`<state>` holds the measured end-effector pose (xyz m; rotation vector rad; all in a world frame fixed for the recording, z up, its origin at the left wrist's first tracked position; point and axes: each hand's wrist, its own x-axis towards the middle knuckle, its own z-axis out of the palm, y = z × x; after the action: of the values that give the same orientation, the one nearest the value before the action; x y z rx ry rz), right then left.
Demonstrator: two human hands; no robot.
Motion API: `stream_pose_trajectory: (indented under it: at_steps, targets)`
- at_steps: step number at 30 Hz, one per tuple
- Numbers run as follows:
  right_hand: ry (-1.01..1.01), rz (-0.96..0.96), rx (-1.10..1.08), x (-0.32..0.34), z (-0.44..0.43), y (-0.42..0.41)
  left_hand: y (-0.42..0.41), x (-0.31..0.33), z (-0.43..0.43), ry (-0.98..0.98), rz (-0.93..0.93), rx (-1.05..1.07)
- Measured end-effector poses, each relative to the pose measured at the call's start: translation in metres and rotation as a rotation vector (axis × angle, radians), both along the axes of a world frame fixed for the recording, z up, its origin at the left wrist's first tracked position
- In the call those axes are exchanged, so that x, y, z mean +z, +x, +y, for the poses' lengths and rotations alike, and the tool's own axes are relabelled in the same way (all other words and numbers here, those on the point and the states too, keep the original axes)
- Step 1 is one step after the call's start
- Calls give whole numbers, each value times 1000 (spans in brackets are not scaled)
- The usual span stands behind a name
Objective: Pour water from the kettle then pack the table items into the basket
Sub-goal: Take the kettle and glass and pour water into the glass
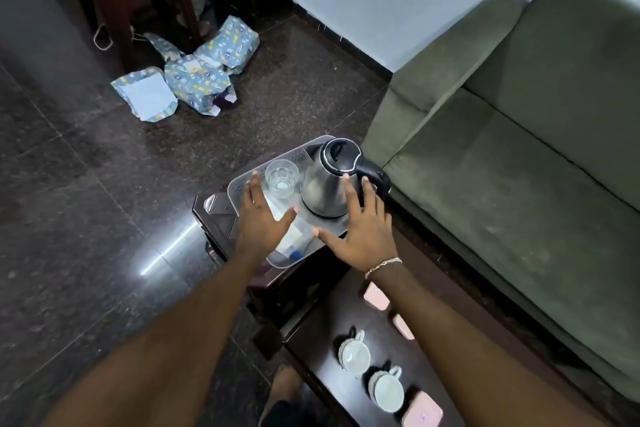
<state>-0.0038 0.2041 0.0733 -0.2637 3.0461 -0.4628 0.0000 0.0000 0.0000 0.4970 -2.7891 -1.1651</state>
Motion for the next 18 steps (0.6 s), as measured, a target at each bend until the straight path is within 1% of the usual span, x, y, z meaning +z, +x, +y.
stream_pose_trajectory:
  at_steps: [2, 5, 10, 15, 18]
  targets:
    - [-71, 8, 10, -2, -3, -15, -9, -8, -1, 14, 11, 14]
    - [-104, 46, 19, -9, -6, -41, -25, -23, -4, 18, -43, 13]
    - [-29, 126, 23, -24, -13, -62, -38, -55, -6, 21, -21, -13]
    - [-2, 197, -42, -43, -18, -64, -47, -75, -3, 26, 86, -57]
    - [-19, 228, -72, -51, -19, -67, -53, -81, -1, 41, 147, -11]
